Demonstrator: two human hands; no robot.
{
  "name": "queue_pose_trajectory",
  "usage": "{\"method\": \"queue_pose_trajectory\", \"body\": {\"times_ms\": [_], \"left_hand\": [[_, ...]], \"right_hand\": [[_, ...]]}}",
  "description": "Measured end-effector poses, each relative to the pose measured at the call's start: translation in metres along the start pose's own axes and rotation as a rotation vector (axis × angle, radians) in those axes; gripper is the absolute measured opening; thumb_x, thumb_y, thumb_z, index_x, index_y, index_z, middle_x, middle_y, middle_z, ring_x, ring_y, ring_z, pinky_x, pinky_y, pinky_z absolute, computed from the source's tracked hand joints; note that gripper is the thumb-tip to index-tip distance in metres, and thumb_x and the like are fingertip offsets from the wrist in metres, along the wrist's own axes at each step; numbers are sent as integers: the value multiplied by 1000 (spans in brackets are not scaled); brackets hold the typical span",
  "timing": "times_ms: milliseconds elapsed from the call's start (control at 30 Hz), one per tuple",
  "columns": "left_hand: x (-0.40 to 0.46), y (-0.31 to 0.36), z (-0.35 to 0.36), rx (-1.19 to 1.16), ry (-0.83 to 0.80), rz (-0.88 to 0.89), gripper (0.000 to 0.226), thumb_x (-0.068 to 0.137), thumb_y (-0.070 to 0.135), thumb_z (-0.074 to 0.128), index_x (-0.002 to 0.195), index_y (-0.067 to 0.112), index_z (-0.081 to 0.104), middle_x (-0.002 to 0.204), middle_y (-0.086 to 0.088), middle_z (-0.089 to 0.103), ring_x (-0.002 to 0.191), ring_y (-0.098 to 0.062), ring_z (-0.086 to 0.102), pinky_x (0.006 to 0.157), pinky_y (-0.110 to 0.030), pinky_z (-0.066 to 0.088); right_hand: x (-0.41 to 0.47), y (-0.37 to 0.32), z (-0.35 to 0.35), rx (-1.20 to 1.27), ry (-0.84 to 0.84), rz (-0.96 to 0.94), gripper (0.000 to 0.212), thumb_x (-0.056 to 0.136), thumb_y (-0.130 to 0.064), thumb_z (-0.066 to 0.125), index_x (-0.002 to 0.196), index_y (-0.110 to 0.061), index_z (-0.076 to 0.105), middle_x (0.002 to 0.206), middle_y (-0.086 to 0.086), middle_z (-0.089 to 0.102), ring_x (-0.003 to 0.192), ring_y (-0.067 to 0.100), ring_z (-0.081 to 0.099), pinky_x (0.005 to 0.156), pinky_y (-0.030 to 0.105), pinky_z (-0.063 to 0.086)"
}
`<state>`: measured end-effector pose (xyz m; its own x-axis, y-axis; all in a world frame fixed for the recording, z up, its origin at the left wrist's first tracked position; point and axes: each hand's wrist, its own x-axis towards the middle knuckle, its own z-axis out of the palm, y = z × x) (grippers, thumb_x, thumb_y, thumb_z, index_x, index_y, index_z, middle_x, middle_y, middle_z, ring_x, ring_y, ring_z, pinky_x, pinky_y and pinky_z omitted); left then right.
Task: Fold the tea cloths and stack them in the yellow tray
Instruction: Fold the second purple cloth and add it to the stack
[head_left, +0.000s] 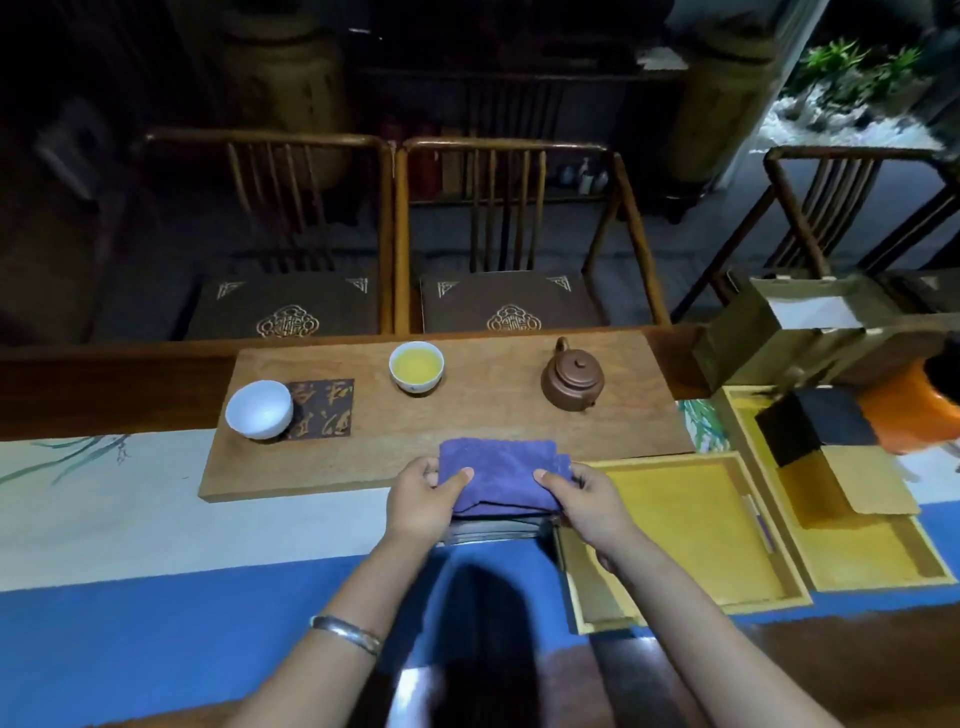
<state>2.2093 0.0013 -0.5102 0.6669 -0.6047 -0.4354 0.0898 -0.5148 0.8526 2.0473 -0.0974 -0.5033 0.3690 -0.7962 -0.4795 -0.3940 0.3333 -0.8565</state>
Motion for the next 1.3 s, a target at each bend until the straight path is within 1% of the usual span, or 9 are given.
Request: {"method": "queue_pose_trajectory", "body": {"times_ms": [200, 367, 467, 600, 767, 900, 967, 1133, 1300], "left_hand": [[19, -31, 15, 227, 74, -84, 28, 79, 26, 74, 68, 20, 48, 62, 8, 54, 63, -17, 53, 56, -25, 35], [23, -46, 17, 330, 117, -145, 34, 80, 36, 73, 92, 10, 56, 84, -5, 66, 83, -28, 62, 68, -30, 44], [36, -42, 20, 394, 75, -212, 45, 79, 41, 72, 97, 1, 62, 92, -14, 70, 89, -31, 65, 72, -33, 47], [45, -41, 19, 425, -29, -293, 53, 80, 46, 71, 104, 0, 62, 100, -16, 70, 95, -33, 65, 78, -35, 49], [31, -35, 20, 461, -28, -226, 43, 86, 45, 62, 99, 4, 60, 95, -12, 69, 90, -31, 64, 73, -32, 47], [11, -34, -3, 416, -65, -104, 34, 87, 39, 60, 64, 16, 49, 56, 6, 53, 59, -18, 49, 61, -29, 38], [2, -37, -24, 436, -49, -40, 27, 84, 36, 63, 65, 18, 56, 61, 11, 61, 65, -14, 57, 65, -27, 43], [-29, -51, -81, 478, -8, 33, 17, 80, 36, 66, 86, 21, 61, 84, 8, 68, 80, -11, 64, 75, -30, 52], [-73, -68, -142, 534, 42, 49, 19, 82, 35, 63, 91, 23, 53, 90, 7, 61, 80, -15, 59, 72, -28, 47]], "right_hand": [[38, 36, 2, -331, -4, 14, 37, 88, -19, 64, 56, -17, 45, 52, -3, 44, 53, 20, 43, 55, 31, 33], [43, 49, 11, -421, 73, -83, 32, 82, -24, 69, 64, -26, 43, 58, -13, 49, 54, 8, 45, 45, 15, 32], [44, 46, 11, -456, 166, -130, 31, 75, -26, 73, 67, -21, 44, 64, -4, 54, 61, 20, 51, 46, 25, 29], [50, 45, 3, -489, 180, -79, 43, 70, -34, 78, 74, -16, 40, 67, -2, 50, 57, 10, 46, 45, 25, 22], [47, 34, 8, -558, 140, -136, 32, 74, -23, 71, 82, -7, 44, 73, 7, 53, 67, 27, 51, 52, 35, 34], [26, 18, 8, -681, 153, -359, 23, 78, -16, 66, 82, -10, 44, 80, 9, 51, 75, 30, 50, 65, 37, 38], [10, 10, 8, -741, 161, -499, 20, 79, -13, 66, 84, -12, 47, 81, 6, 50, 77, 27, 49, 69, 36, 39], [-26, -1, 34, -927, -27, -683, 18, 77, -13, 70, 88, -4, 59, 85, 12, 57, 81, 34, 56, 73, 41, 44], [-47, -10, 91, -1099, -299, -795, 29, 90, -39, 51, 108, -16, 52, 106, 3, 51, 102, 24, 50, 86, 32, 36]]}}
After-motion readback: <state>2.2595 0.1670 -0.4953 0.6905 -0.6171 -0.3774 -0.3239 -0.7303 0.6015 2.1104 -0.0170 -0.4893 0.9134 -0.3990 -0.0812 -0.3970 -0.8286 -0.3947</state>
